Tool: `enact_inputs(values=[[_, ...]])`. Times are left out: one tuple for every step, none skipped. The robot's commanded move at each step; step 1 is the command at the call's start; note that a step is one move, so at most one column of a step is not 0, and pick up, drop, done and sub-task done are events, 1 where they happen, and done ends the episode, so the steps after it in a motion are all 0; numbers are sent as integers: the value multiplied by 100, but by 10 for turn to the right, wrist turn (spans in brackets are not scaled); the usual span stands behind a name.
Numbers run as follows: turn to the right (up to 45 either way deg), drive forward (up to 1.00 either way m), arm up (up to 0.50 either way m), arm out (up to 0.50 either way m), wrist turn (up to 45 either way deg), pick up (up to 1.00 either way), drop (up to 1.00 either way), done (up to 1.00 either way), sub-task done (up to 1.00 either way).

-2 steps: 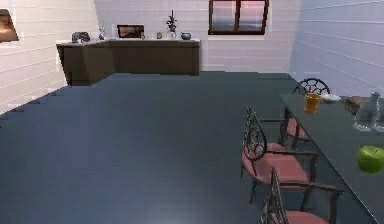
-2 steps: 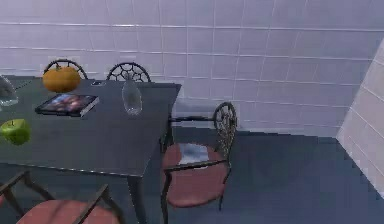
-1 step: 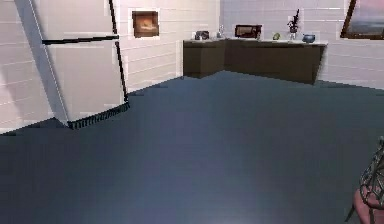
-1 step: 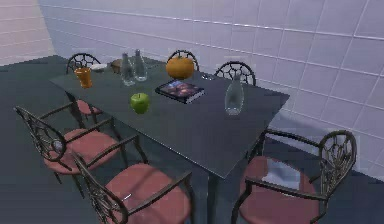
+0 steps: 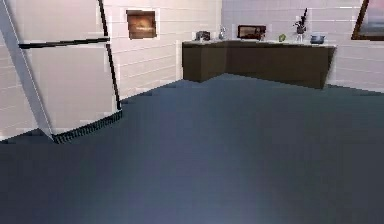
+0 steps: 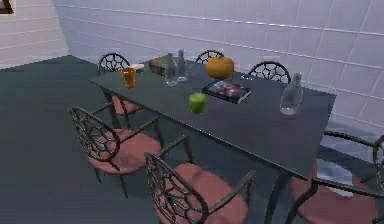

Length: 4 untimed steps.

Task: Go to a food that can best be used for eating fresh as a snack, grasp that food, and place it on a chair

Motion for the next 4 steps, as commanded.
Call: enact_inputs(values=[[360,0,0,0,0,0,0,0,0],[0,85,0,0,0,0,0,0,0],[120,0,0,0,0,0,0,0,0],[450,0,0,0,0,0,0,0,0]])
